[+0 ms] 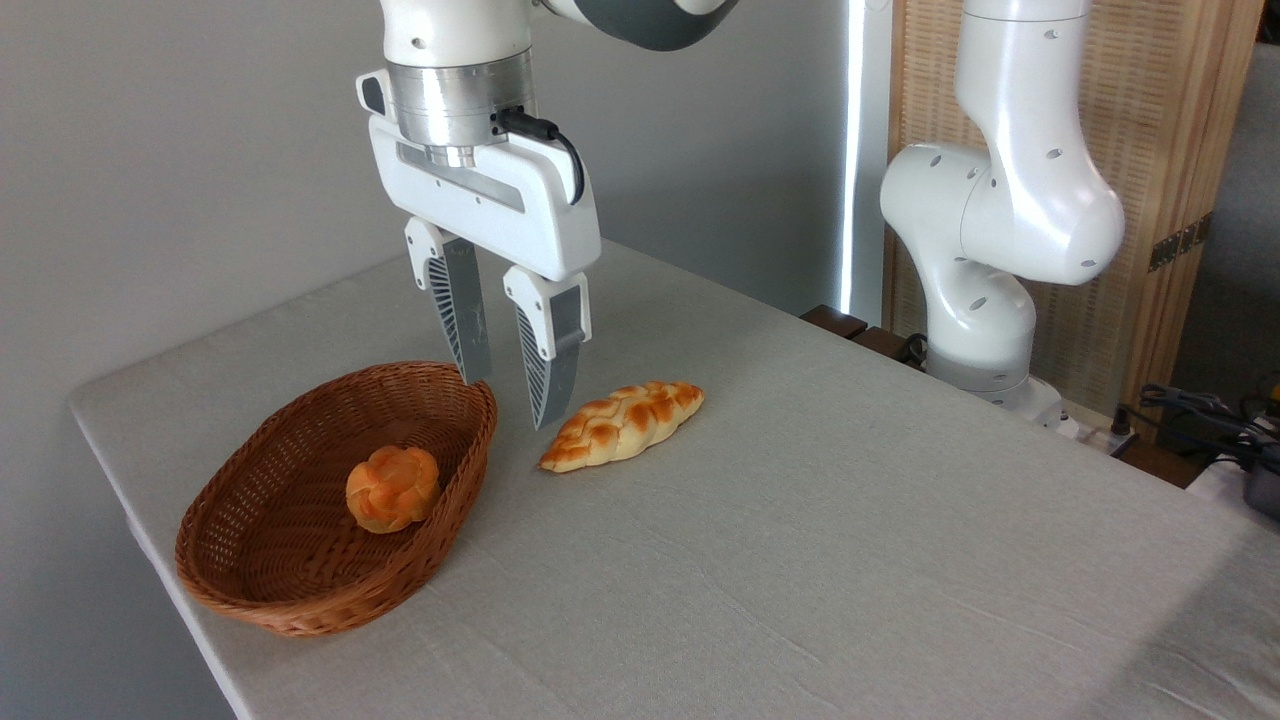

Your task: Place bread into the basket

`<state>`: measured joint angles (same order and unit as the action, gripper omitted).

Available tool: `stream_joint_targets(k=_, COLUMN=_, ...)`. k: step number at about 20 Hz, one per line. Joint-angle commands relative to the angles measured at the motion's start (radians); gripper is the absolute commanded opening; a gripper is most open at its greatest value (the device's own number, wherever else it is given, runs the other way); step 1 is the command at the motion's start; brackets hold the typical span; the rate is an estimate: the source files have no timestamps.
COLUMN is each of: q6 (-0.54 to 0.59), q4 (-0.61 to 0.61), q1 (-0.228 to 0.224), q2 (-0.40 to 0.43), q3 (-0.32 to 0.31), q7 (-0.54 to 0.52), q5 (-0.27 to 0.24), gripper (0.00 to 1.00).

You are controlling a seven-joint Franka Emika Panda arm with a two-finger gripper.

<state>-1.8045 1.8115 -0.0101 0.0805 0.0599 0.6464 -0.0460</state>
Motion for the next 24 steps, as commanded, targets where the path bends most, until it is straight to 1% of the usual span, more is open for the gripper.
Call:
stream_joint_targets(k=1, q6=0.014, q4=-0.006, q1=0.006, q2=0.007, q3=0.005, q7=0.022, q5=-0.025, gripper=1.00)
stream_joint_targets(k=15, q6=0.014, q4=-0.004, q1=0.006, q2=0.008, q3=0.006, q7=0.019, q5=-0.025, gripper=1.00)
stream_joint_targets(k=18, q6=0.030, q4=0.003, q1=0.004, q2=0.011, q3=0.008, q7=0.018, q5=-0.025, gripper=1.00)
stream_joint_targets(k=20, q6=0.040, q4=0.031, q1=-0.010, q2=0.021, q3=0.008, q7=0.022, q5=-0.025, gripper=1.00)
stream_joint_targets(k=24, q6=0.021, q4=0.152, q1=-0.077, q2=0.070, q3=0.008, q7=0.025, q5=-0.025, gripper=1.00)
